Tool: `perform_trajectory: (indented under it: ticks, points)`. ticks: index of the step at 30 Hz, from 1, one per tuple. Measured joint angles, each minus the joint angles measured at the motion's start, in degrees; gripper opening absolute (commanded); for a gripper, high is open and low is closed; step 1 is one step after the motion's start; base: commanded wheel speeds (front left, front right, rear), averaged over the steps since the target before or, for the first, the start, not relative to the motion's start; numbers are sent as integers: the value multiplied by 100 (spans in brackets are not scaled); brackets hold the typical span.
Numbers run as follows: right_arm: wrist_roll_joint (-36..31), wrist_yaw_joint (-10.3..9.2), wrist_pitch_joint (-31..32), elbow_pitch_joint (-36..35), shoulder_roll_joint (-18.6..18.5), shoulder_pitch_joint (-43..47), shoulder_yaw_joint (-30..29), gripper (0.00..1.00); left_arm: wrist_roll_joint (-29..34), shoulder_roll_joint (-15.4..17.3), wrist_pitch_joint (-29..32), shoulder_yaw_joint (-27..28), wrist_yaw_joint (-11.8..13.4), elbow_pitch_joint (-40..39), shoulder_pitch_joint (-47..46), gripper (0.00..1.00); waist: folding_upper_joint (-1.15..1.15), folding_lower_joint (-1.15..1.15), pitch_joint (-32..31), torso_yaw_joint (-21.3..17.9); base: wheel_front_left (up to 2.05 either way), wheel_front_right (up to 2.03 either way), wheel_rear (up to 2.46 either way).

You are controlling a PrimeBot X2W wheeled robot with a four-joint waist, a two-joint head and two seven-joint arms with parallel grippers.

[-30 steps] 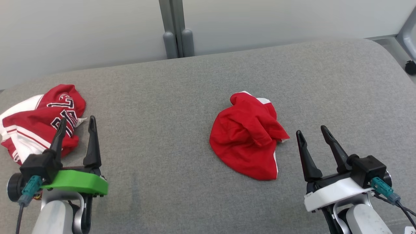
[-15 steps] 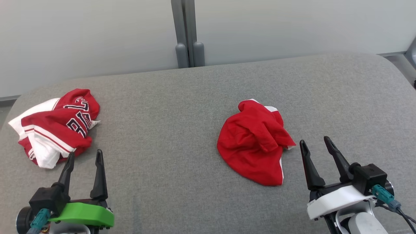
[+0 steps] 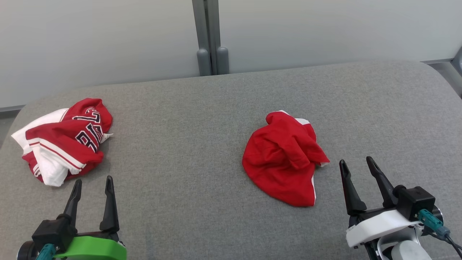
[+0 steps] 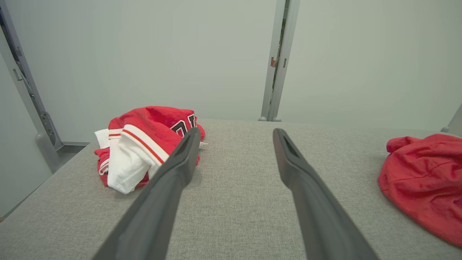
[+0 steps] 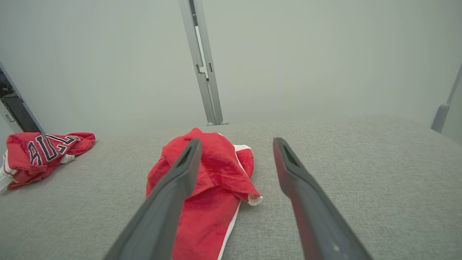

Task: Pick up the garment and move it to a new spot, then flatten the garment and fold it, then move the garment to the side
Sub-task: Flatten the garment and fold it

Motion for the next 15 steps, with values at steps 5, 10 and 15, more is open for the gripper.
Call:
perform_trajectory:
  ticks: [5, 10, 15]
  points:
    - [2, 0, 0, 25, 10, 23, -4, 100, 43, -59, 0, 40, -12, -12, 30, 100, 0, 0, 4, -4, 0, 0, 0]
    - [8, 0, 0, 46, 12, 23, -2, 100, 94, -93, 0, 68, -35, 4, 30, 100, 0, 0, -1, 13, 0, 0, 0]
    - [10, 0, 0, 60, 15, 23, 4, 100, 133, -109, 0, 94, -59, 40, 30, 100, 0, 0, -7, 32, 0, 0, 0]
